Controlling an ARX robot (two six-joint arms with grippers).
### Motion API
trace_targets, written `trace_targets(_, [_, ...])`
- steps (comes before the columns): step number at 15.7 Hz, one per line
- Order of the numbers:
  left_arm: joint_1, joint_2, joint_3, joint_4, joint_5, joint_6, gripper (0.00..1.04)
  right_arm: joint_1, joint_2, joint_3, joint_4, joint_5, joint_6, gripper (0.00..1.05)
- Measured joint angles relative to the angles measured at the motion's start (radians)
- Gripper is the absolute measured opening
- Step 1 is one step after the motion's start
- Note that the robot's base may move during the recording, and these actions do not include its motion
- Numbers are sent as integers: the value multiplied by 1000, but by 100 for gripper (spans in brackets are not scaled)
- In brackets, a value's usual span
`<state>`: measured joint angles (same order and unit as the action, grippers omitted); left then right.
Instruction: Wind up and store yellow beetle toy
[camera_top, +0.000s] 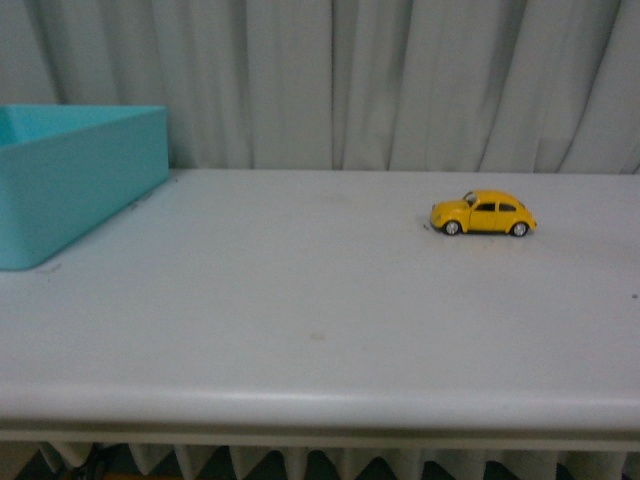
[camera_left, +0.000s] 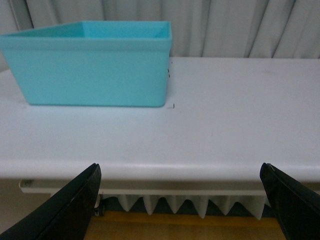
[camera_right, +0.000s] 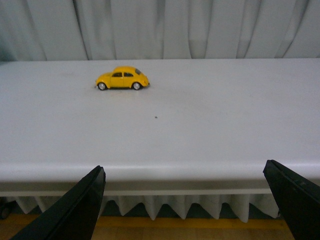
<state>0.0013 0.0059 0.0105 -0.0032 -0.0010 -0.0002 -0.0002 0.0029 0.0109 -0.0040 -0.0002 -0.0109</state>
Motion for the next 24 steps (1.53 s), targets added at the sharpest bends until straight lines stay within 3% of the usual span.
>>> trace_targets(24, [0, 0, 0, 2, 0, 0, 98, 0, 1, 0, 0, 0, 2, 98])
